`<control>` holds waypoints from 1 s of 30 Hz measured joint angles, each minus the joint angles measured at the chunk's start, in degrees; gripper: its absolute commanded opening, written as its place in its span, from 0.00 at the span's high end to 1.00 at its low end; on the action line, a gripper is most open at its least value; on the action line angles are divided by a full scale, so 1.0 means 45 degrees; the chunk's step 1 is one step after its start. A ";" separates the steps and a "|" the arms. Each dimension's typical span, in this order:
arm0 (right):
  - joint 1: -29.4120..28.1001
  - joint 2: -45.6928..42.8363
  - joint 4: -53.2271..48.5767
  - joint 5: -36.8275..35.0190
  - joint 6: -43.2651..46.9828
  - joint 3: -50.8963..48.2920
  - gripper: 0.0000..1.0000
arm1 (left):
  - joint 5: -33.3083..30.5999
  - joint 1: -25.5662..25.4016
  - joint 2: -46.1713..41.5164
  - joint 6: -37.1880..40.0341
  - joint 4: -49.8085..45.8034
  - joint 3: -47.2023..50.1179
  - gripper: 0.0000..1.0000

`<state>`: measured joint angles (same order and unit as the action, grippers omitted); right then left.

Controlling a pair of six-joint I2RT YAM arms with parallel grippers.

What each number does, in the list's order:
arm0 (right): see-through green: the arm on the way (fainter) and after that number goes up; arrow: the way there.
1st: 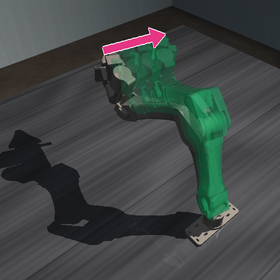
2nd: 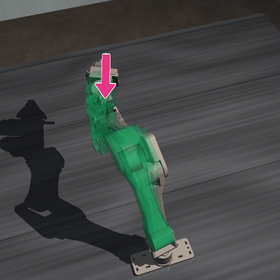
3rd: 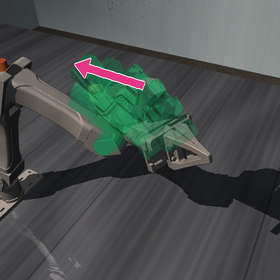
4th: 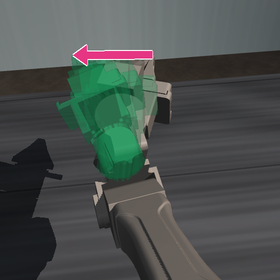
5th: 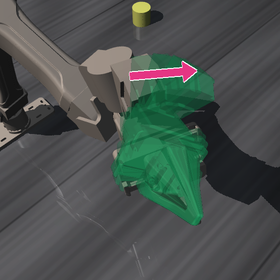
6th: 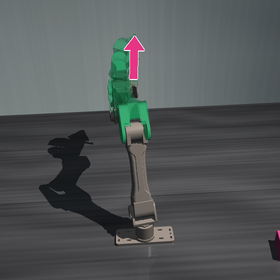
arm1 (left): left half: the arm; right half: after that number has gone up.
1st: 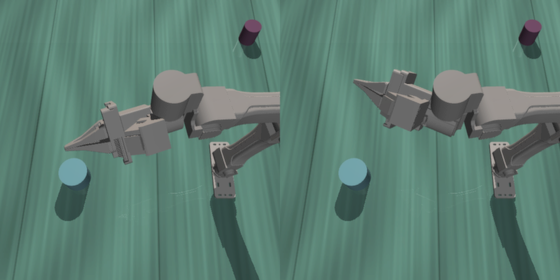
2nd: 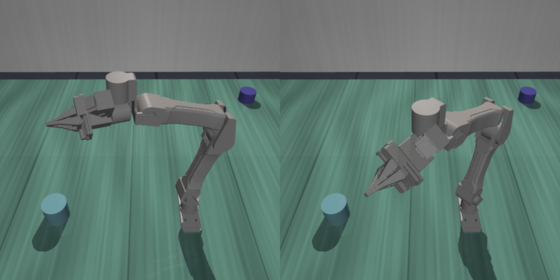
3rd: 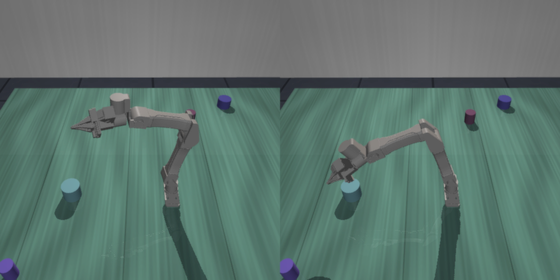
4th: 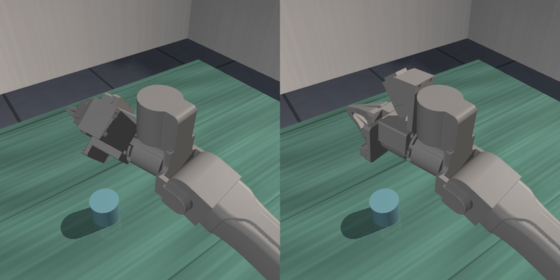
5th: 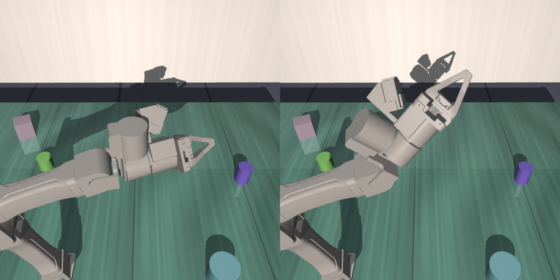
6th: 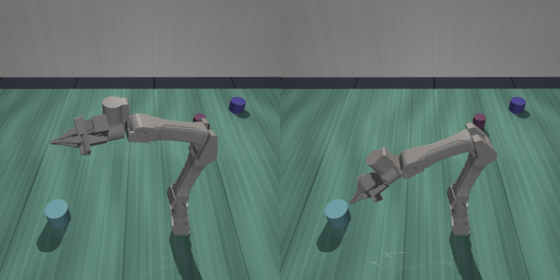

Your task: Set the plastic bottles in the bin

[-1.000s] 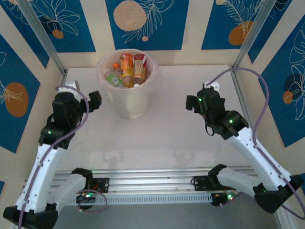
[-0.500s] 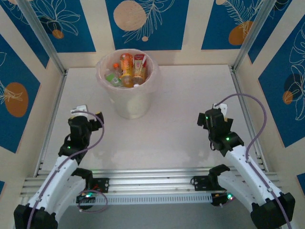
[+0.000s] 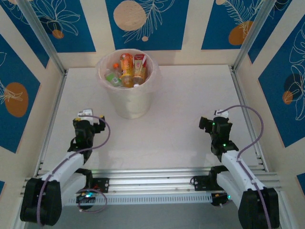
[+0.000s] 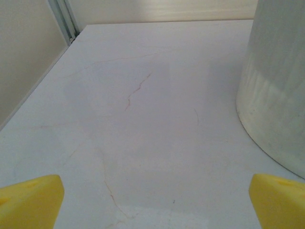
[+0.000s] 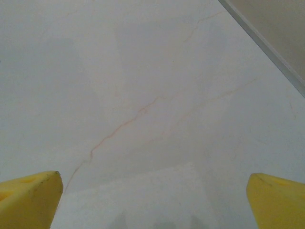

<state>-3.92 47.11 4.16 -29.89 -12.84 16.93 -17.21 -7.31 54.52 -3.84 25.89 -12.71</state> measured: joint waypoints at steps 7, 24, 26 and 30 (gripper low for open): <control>0.0690 0.2055 0.2137 0.1345 0.0068 -0.0005 0.01 | 0.0899 0.0855 0.1700 0.0306 0.2195 0.0121 0.00; 0.0612 0.6071 0.5183 0.2667 0.0355 0.1214 0.01 | 0.2977 0.1438 0.7227 0.0316 0.6319 -0.0520 0.01; 0.0549 0.6343 0.5455 0.2764 0.0457 0.1302 0.01 | 0.3254 0.1438 0.7344 0.0325 0.6237 -0.0797 0.00; 0.0442 0.6766 0.5989 0.3133 0.0675 0.1418 0.01 | 0.3667 0.1438 0.7354 0.0442 0.5955 -0.1545 0.00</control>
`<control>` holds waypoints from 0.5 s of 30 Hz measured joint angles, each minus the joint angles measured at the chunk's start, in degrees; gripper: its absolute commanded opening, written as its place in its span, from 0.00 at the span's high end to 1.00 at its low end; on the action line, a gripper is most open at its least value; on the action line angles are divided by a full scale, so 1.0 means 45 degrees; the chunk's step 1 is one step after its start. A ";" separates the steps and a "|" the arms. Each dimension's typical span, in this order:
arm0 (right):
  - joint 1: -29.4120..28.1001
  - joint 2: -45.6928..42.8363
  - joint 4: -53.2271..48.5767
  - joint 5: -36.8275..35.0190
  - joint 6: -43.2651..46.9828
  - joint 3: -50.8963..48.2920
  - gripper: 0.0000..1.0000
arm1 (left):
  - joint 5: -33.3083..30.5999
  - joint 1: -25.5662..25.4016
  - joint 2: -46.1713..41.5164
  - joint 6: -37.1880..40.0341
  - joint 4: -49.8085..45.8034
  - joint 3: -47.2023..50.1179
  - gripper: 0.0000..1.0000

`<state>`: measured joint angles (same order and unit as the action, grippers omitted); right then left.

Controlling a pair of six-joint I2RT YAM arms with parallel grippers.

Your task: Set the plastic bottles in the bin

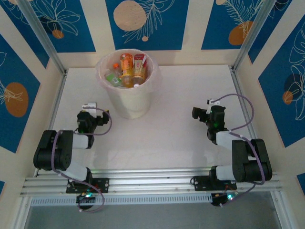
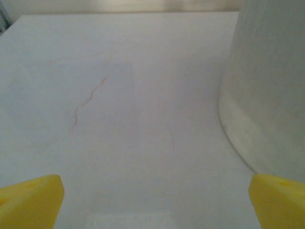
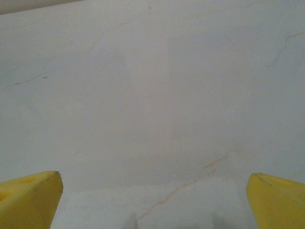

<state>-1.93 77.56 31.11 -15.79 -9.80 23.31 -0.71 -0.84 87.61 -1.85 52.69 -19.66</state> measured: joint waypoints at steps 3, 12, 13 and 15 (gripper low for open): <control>-0.0034 0.0248 0.0355 0.0262 0.0214 0.0107 0.01 | 0.0146 -0.0005 0.0000 0.0117 -0.0034 -0.0146 0.00; 0.0117 0.1734 0.2438 0.0962 0.0495 0.0039 0.01 | 0.0175 -0.0005 0.0000 0.0126 -0.0287 -0.0146 0.00; 0.0170 0.1923 0.2463 0.1088 0.0491 0.0039 0.01 | 0.0175 -0.0005 0.0000 0.0126 -0.0287 -0.0146 0.00; 0.0262 0.2069 0.2545 0.1200 0.0491 0.0034 0.01 | 0.0165 -0.0005 0.0000 0.0141 -0.0291 -0.0146 0.00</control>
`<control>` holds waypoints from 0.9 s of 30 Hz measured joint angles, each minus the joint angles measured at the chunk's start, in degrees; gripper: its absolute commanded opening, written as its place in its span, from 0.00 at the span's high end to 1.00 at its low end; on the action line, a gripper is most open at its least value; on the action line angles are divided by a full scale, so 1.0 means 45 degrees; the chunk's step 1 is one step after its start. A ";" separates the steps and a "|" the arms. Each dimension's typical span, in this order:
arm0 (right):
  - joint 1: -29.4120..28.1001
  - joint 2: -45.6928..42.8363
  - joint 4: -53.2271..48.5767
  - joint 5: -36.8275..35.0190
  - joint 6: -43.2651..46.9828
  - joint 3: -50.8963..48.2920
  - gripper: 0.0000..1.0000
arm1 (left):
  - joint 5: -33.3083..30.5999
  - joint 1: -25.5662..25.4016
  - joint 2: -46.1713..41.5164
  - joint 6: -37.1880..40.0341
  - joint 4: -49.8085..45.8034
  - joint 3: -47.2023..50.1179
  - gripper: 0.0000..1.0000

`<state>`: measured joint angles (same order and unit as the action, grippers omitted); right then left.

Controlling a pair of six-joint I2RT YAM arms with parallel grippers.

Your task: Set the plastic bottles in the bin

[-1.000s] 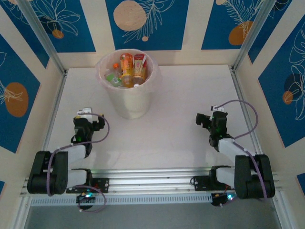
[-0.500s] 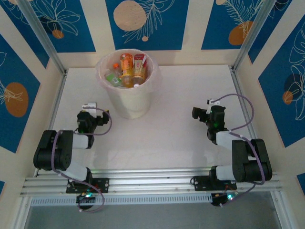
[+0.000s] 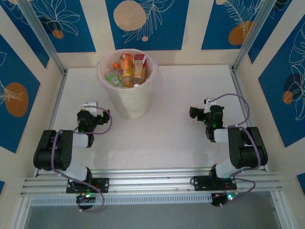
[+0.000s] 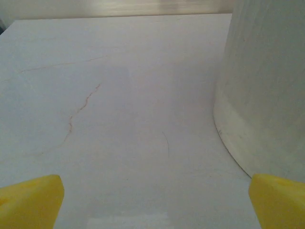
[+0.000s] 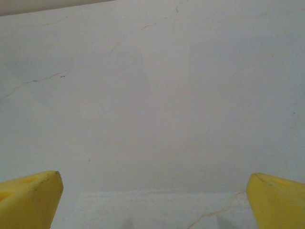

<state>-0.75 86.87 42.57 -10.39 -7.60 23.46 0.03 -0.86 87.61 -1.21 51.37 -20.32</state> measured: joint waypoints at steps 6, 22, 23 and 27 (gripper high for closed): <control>0.0359 0.0005 0.0704 0.2055 0.0437 -0.0136 0.01 | -0.0073 -0.0121 0.0000 0.0083 -0.0209 -0.0044 0.00; 0.0253 0.0010 0.0690 0.1860 0.0510 -0.0151 0.01 | 0.0000 -0.0291 0.0000 0.0646 -0.0918 -0.0418 0.00; 0.0253 0.0010 0.0685 0.1821 0.0505 -0.0151 0.01 | 0.0000 -0.0291 0.0000 0.0651 -0.0923 -0.0418 0.01; 0.0253 0.0010 0.0680 0.1724 0.0505 -0.0151 0.01 | 0.0000 -0.0291 0.0000 0.0651 -0.0962 -0.0418 0.00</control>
